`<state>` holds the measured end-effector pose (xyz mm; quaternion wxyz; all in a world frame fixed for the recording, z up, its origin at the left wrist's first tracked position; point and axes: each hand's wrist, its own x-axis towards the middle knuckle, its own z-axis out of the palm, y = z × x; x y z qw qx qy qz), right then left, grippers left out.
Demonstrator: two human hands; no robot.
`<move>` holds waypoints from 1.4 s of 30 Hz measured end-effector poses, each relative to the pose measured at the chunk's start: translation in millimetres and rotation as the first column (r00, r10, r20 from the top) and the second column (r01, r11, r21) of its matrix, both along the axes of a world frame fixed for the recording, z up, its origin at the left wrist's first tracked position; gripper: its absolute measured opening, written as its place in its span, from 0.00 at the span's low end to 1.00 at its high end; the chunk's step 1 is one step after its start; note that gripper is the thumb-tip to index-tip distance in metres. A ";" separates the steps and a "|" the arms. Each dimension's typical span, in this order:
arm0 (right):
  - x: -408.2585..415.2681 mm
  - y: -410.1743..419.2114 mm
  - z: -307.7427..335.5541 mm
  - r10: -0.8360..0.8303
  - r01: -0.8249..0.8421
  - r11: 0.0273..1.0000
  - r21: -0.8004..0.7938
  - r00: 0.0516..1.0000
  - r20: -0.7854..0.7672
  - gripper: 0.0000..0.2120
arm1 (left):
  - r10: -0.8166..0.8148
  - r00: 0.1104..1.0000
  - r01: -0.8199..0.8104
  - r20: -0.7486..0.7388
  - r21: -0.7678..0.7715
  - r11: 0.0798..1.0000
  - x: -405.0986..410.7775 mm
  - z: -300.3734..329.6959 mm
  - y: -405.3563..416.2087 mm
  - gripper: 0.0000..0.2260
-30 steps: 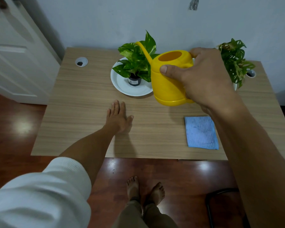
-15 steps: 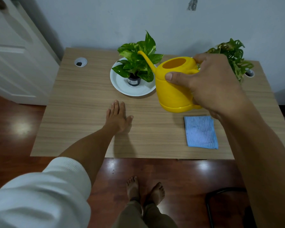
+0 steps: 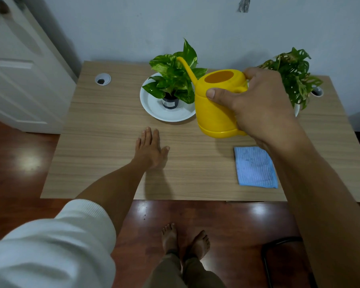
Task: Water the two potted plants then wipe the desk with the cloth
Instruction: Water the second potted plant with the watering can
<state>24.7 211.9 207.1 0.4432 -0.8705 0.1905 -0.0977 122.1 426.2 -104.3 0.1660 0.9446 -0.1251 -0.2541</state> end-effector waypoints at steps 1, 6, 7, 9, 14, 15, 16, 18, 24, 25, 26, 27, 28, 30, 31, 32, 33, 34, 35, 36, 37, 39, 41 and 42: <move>0.0 1.3 -0.6 0.015 -0.015 1.000 0.018 1.000 -0.004 0.16 | 0.001 1.000 -0.001 0.003 0.002 1.000 -0.2 0.0 0.5 0.39; -3.3 7.1 1.9 0.068 -0.068 0.997 0.047 0.998 0.015 0.13 | 0.004 1.000 -0.004 0.009 -0.005 1.000 -1.0 -0.9 0.8 0.39; -3.9 7.2 2.1 0.078 -0.079 0.995 0.057 0.997 0.016 0.12 | 0.005 1.000 -0.005 0.010 -0.008 1.000 -1.2 -1.0 0.9 0.39; -5.9 6.6 2.6 0.094 -0.095 0.992 0.079 0.995 0.014 0.12 | 0.005 1.000 -0.005 0.007 -0.014 1.000 -1.1 -1.7 1.8 0.39; -10.3 3.0 9.1 0.122 -0.123 0.989 0.083 0.992 0.016 0.14 | -0.003 1.000 0.003 -0.001 -0.015 1.000 1.1 1.0 2.0 0.39; -11.5 2.2 10.7 0.134 -0.135 0.988 0.070 0.991 0.013 0.15 | -0.003 1.000 0.003 -0.005 -0.013 1.000 0.7 1.6 1.9 0.39; -12.8 2.1 13.0 0.141 -0.142 0.988 0.058 0.990 0.010 0.15 | -0.003 1.000 0.003 -0.005 -0.011 1.000 0.3 1.9 2.0 0.39; -14.0 1.0 15.6 0.148 -0.148 0.988 0.036 0.989 0.009 0.17 | -0.004 1.000 0.004 -0.002 -0.010 1.000 -0.3 2.4 2.2 0.39; -11.4 -5.5 12.7 0.118 -0.117 0.993 -0.018 0.993 0.006 0.17 | -0.009 1.000 0.009 -0.013 -0.006 1.000 -0.8 5.9 1.8 0.39; -10.5 -6.0 11.3 0.116 -0.116 0.993 -0.016 0.993 0.002 0.17 | -0.010 1.000 0.010 -0.014 -0.005 1.000 -0.6 6.0 2.0 0.39; -9.9 -5.4 10.7 0.114 -0.114 0.993 -0.015 0.994 -0.001 0.17 | -0.010 1.000 0.010 -0.016 -0.004 1.000 -0.5 5.7 2.2 0.39; -9.2 -4.6 9.7 0.113 -0.113 0.994 -0.012 0.994 -0.003 0.17 | -0.009 1.000 0.008 -0.018 -0.004 1.000 -0.5 5.4 2.4 0.39; -8.7 -3.4 9.5 0.107 -0.107 0.994 -0.007 0.994 -0.001 0.18 | -0.007 1.000 0.007 -0.018 -0.005 1.000 -0.4 4.6 2.5 0.39; -7.3 -1.4 8.3 0.091 -0.091 0.996 0.007 0.996 0.009 0.17 | -0.007 1.000 0.007 -0.014 -0.007 1.000 0.1 2.9 2.1 0.39; -6.0 -0.5 6.8 0.085 -0.085 0.996 0.013 0.996 0.006 0.16 | -0.005 1.000 0.005 -0.011 -0.006 1.000 0.3 2.2 2.2 0.39; -5.1 0.6 5.8 0.080 -0.080 0.997 0.013 0.997 0.000 0.15 | -0.004 1.000 0.004 -0.008 -0.005 1.000 0.6 1.7 2.3 0.39; -4.2 1.4 4.7 0.077 -0.077 0.997 0.010 0.997 -0.005 0.15 | -0.003 1.000 0.003 -0.005 -0.005 1.000 0.6 1.5 2.1 0.39; -3.7 2.8 4.5 0.077 -0.077 0.997 0.005 0.997 -0.008 0.15 | 0.001 1.000 -0.001 -0.004 -0.008 1.000 0.4 1.5 1.8 0.39; -3.2 4.1 4.3 0.080 -0.080 0.997 0.000 0.997 -0.011 0.15 | 0.004 1.000 -0.004 -0.003 -0.011 1.000 0.1 1.7 1.4 0.39; -2.9 5.6 4.8 0.087 -0.087 0.996 -0.002 0.996 -0.012 0.15 | 0.006 1.000 -0.006 -0.002 -0.013 1.000 -0.2 2.1 1.0 0.39; -2.8 6.6 4.9 0.094 -0.094 0.996 0.001 0.995 -0.015 0.15 | 0.007 1.000 -0.007 -0.001 -0.014 1.000 -0.5 2.5 1.0 0.39; -2.7 9.3 5.7 0.099 -0.099 0.995 0.010 0.995 -0.023 0.14 | 0.005 1.000 -0.005 0.000 -0.014 1.000 -0.3 2.7 1.2 0.39; -2.2 10.5 5.0 0.097 -0.096 0.995 0.018 0.995 -0.033 0.13 | 0.003 1.000 -0.003 0.003 -0.012 1.000 -0.2 3.0 1.9 0.39; -2.0 11.0 5.1 0.093 -0.092 0.995 0.024 0.995 -0.032 0.13 | 0.002 1.000 -0.002 0.003 -0.012 1.000 -0.1 3.0 1.9 0.39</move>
